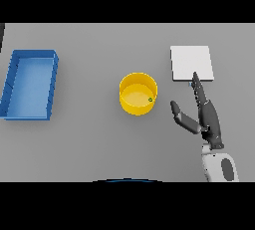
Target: Pick up the red beaker and tilt it to pour out 1 green nut into yellow bowl. Pick up the yellow bowl and place it on the metallic measuring scale.
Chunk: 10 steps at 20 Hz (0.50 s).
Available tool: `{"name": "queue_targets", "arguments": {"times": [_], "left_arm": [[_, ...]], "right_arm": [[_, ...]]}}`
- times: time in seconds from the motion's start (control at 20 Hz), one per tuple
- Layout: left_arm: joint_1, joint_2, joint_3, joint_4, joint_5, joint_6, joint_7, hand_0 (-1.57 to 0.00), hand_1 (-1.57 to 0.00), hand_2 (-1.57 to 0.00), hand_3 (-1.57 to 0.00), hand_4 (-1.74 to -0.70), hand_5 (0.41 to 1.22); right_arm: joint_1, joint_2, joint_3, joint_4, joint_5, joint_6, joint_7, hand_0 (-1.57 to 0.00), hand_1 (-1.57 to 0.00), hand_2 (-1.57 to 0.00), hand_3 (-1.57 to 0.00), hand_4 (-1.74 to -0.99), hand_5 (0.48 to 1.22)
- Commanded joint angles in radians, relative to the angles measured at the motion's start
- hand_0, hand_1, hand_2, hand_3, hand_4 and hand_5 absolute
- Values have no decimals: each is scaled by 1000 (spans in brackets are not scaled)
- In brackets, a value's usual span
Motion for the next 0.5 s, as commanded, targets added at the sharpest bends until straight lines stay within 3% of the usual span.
{"name": "queue_targets", "arguments": {"times": [0.0,0.2,0.25,0.45], "left_arm": [[36,23,22,3,37,26,5,-1571,-1571,-1571,-1525,-1740,1221],[153,52,92,9,182,112,151,-1571,-1571,-1571,-1552,-1741,1221],[179,57,111,-4,218,134,158,-1571,-1571,-1571,-1556,-1741,1221],[334,81,145,-107,339,190,193,-1571,-1571,-1571,-1428,-1741,1221]], "right_arm": [[-1,6,6,4,-4,7,16,1,1,1,1,-1106,642],[7,-6,6,-2,-9,19,-11,1,1,1,1,-1157,666],[1,-8,10,3,-1,19,6,1,1,1,1,-1165,672],[2,-15,14,8,17,13,-11,1,1,1,1,-1191,702]]}}
